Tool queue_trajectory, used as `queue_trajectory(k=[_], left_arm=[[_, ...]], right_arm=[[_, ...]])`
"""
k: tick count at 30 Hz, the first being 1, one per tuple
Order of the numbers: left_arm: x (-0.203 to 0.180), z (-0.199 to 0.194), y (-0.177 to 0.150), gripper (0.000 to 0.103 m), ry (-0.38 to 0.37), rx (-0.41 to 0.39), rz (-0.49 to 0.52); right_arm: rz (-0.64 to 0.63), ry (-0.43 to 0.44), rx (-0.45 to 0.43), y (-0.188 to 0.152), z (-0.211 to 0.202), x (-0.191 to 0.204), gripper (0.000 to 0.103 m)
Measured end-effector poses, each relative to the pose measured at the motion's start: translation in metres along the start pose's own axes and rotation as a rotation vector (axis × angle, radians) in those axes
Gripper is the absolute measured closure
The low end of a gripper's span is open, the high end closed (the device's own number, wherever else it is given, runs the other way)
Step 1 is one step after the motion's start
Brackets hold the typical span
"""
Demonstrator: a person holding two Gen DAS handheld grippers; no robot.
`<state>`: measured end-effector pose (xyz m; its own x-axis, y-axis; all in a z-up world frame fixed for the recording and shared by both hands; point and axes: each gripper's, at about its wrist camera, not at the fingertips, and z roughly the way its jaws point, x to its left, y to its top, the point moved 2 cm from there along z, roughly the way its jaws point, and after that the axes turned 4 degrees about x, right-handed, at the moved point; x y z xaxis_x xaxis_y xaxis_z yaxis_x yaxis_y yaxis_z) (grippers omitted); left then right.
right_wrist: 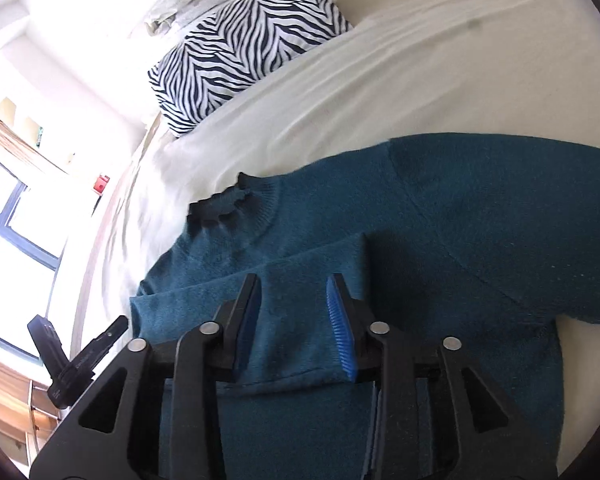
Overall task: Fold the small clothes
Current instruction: 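Move the right gripper to the other sleeve cuff, then grasp the other sleeve with the right gripper and fold it across the body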
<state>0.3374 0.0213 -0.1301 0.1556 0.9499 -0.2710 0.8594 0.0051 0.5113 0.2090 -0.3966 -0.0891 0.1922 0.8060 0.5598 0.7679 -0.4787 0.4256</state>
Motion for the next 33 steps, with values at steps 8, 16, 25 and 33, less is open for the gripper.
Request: queue_trajectory(k=[8,16,25,33], left_arm=[[-0.002,-0.002,-0.017,0.065,0.045,-0.039,0.108],[-0.02,-0.032,-0.027,0.062,0.124,-0.06,0.132],[-0.093,-0.039,-0.051,0.031,-0.113,-0.017,0.088],[-0.131,-0.024,-0.067,0.031,-0.205,0.069,0.057]], right_arm=[[0.099,0.11,0.043,-0.013,0.037,-0.032,0.04],[0.305,0.011,-0.196,-0.029,-0.073,-0.126,0.04],[0.752,-0.148,-0.483,-0.11,-0.22,-0.288,0.039],[0.891,-0.062,-0.607,-0.103,-0.264,-0.377,0.04]])
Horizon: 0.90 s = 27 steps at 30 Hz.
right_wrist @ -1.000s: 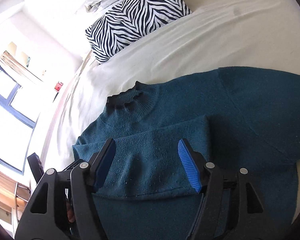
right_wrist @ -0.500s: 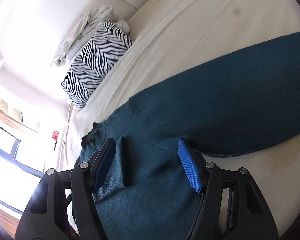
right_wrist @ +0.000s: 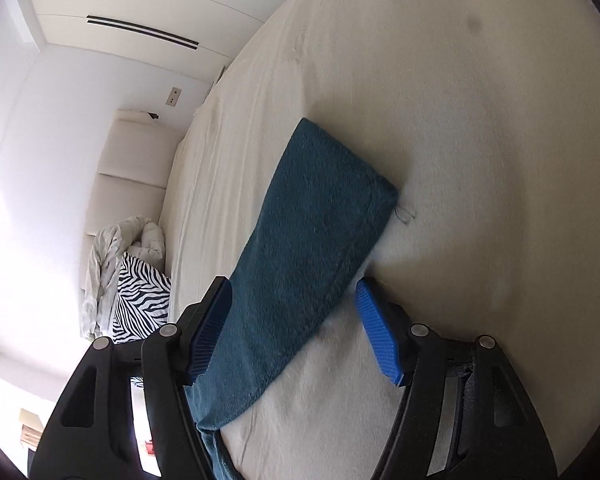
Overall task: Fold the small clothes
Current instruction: 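Grasp the other sleeve with the right gripper and fold it across the body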
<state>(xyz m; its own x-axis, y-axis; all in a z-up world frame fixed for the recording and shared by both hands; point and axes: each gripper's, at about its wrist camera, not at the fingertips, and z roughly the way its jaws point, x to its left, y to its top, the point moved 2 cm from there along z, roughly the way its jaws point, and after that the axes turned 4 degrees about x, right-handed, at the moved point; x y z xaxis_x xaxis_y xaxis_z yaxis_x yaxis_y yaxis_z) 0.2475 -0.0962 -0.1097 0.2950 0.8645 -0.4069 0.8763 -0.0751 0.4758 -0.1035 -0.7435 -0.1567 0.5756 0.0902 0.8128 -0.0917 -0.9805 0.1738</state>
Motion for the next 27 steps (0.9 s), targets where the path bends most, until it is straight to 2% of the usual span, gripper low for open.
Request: queue_trajectory(k=[2,3,5,7,9,11,14,16,18,20,22,25,27], left_arm=[[-0.002,0.001,0.001,0.031,-0.012,0.008,-0.018],[-0.002,0.001,0.003,0.031,-0.018,0.013,-0.027],[-0.004,0.001,0.007,0.031,-0.04,0.018,-0.044],[-0.007,0.0,0.015,0.031,-0.061,0.021,-0.053],[-0.013,0.0,0.02,0.031,-0.092,0.023,-0.069],[-0.016,0.0,0.024,0.031,-0.152,0.028,-0.108],[-0.017,-0.001,0.025,0.031,-0.249,0.04,-0.181],[-0.017,0.0,0.023,0.031,-0.307,0.051,-0.217],[-0.016,0.002,0.019,0.031,-0.352,0.068,-0.252],[-0.013,0.005,0.016,0.031,-0.383,0.084,-0.283],[-0.012,0.008,0.013,0.031,-0.416,0.108,-0.31],[-0.017,0.014,0.011,0.029,-0.436,0.136,-0.312],[-0.023,0.021,0.012,0.021,-0.453,0.159,-0.31]], right_arm=[[-0.006,0.004,0.006,0.018,0.014,0.002,0.042],[-0.008,-0.011,0.0,0.027,0.02,0.003,0.047],[-0.036,-0.071,0.014,0.04,0.031,0.009,0.084],[-0.133,-0.115,0.036,0.042,0.041,0.031,0.095],[-0.311,-0.129,0.041,0.023,0.043,0.074,0.095],[-0.512,-0.106,0.082,-0.019,0.046,0.125,0.095],[-0.814,-0.042,0.18,-0.132,0.051,0.2,0.095],[-0.991,-0.016,0.248,-0.203,0.057,0.23,0.095],[-1.111,0.002,0.301,-0.269,0.067,0.245,0.095],[-1.19,-0.004,0.367,-0.325,0.082,0.247,0.095],[-1.187,-0.021,0.428,-0.363,0.095,0.232,0.095],[-1.17,-0.079,0.504,-0.401,0.116,0.206,0.089],[-1.169,-0.053,0.469,-0.406,0.108,0.199,0.087]])
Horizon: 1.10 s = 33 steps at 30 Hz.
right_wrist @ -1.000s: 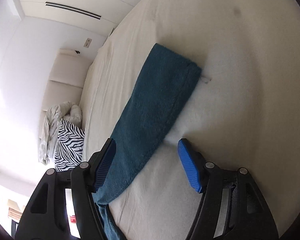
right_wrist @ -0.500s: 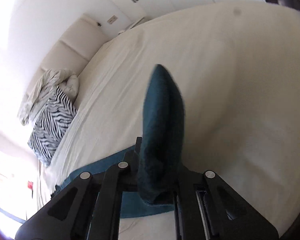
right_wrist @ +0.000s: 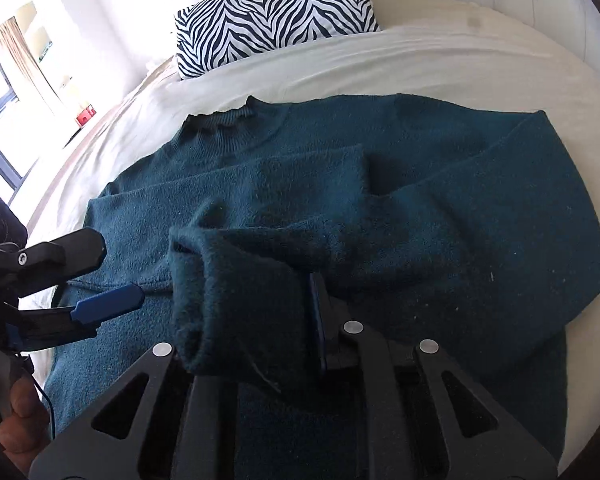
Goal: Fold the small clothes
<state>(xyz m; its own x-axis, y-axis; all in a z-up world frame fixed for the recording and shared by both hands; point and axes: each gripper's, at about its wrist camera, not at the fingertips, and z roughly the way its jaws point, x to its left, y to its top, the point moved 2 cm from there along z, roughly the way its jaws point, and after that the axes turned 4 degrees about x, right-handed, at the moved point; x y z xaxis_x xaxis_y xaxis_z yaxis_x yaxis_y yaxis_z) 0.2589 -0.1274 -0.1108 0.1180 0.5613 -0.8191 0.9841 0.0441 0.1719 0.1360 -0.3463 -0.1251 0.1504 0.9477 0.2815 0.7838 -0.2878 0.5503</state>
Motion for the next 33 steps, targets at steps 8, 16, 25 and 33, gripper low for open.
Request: queue_trajectory(k=[8,16,25,33], left_arm=[[-0.014,0.044,-0.004,0.016,0.04,0.074,0.016],[-0.022,0.058,0.0,0.093,0.091,0.11,0.014],[-0.086,-0.014,0.026,0.094,0.194,-0.049,0.359],[-0.016,-0.047,0.08,0.094,0.312,-0.11,0.281]], right_arm=[[0.067,0.063,-0.035,-0.04,-0.033,-0.024,0.037],[0.195,0.189,-0.037,-0.071,-0.062,-0.059,0.037],[0.364,0.298,-0.043,-0.082,-0.057,-0.1,0.037],[0.48,0.376,-0.047,-0.075,-0.061,-0.114,0.037]])
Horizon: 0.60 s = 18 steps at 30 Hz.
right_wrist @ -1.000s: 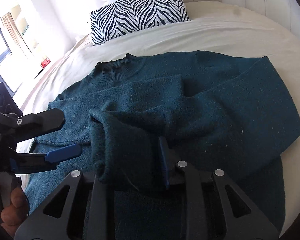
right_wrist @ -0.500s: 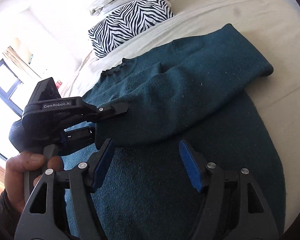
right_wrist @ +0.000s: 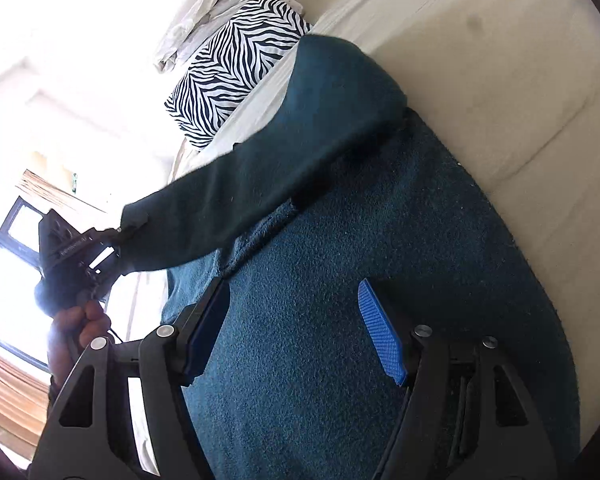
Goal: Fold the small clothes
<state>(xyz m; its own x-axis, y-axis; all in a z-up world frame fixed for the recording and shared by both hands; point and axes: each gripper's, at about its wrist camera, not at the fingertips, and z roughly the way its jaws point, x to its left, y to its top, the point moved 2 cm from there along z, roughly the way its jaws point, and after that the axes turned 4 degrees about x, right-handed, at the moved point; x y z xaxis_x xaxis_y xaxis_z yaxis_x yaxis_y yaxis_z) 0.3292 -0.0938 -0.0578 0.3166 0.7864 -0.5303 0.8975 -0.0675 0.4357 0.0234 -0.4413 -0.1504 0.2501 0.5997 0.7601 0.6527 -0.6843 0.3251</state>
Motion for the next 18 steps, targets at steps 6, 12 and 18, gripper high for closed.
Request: queue_trajectory(k=[6,12,18], left_arm=[[0.052,0.031,-0.01,0.094,0.045,0.058,-0.071],[0.058,0.023,-0.011,0.094,0.004,-0.008,-0.082],[0.07,0.02,-0.007,0.094,0.01,-0.026,-0.119]], right_arm=[[0.124,0.056,-0.017,0.024,0.008,-0.003,0.037],[0.267,0.109,-0.048,0.06,0.034,-0.017,0.037],[0.444,0.245,-0.177,0.101,0.046,-0.038,0.037]])
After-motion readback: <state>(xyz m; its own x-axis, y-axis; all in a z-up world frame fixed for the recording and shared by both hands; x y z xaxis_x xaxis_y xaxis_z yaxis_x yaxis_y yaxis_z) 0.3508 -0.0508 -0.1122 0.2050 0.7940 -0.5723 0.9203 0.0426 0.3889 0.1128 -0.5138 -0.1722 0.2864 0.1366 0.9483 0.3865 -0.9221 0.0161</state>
